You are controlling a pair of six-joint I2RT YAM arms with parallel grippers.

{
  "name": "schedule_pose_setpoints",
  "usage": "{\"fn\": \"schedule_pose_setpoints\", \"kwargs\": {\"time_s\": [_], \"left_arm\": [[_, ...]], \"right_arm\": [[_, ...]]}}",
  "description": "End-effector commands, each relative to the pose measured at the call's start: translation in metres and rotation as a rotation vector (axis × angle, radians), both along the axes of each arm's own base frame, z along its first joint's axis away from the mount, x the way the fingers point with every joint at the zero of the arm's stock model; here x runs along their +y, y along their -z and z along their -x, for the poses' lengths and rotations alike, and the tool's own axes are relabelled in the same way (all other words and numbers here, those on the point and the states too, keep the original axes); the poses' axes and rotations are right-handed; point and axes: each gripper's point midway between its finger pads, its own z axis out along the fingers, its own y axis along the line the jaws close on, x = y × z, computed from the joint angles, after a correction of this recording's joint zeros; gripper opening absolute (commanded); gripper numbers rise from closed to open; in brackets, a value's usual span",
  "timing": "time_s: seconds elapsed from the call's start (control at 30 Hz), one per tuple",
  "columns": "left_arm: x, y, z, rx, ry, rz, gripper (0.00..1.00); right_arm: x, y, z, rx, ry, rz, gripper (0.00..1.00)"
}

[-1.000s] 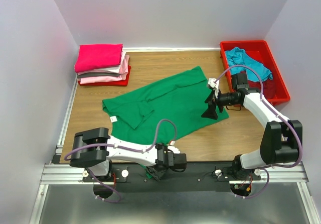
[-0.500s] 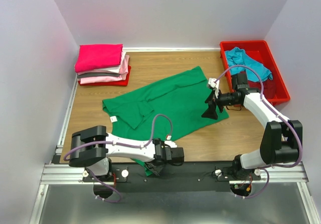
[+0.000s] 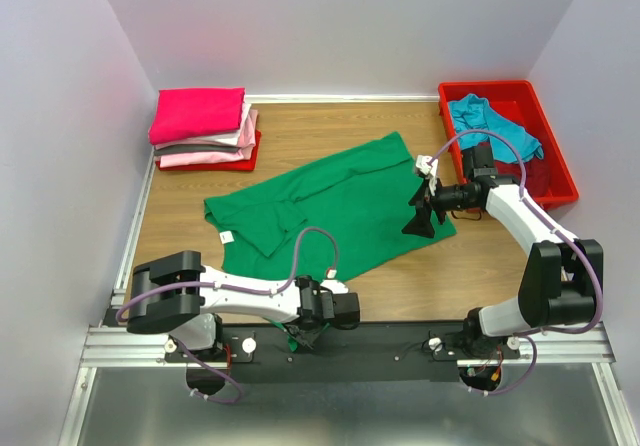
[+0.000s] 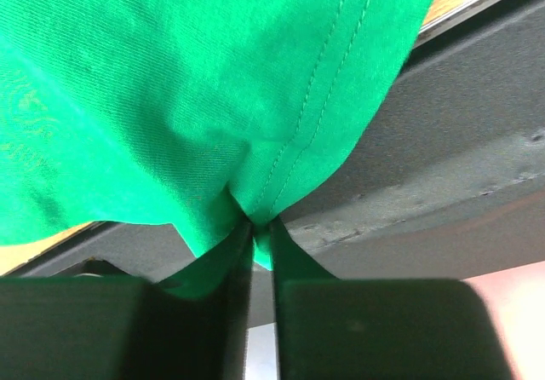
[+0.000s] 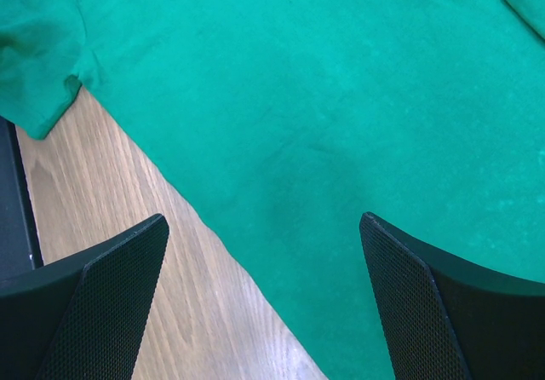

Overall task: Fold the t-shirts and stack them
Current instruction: Fold the tshirt

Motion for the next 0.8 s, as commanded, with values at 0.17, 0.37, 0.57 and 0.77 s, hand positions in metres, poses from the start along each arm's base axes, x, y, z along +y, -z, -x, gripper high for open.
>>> {"fn": "schedule_pose_setpoints", "kwargs": {"time_s": [0.17,0.37,0.57,0.77], "left_arm": [[-0.025,-0.019,-0.007,-0.036,-0.013,0.115,0.0],[-0.054,-0.055,-0.013,-0.034,-0.011,0.288,0.0],[-0.052,-0.065,-0.013,-0.033,-0.003,0.332,0.0],[-0.053,-0.072,-0.014,-0.04,0.009,0.365,0.0]], "right_arm": [[0.0,-0.008,-0.001,0.0,-0.003,-0.014,1.0],[-0.027,0.0,-0.019,-0.031,0.096,0.16,1.0],[-0.078,0.026,-0.024,-0.051,0.205,0.451,0.98],[-0.108,0.04,-0.003,-0.237,-0.133,0.667,0.89]]}}
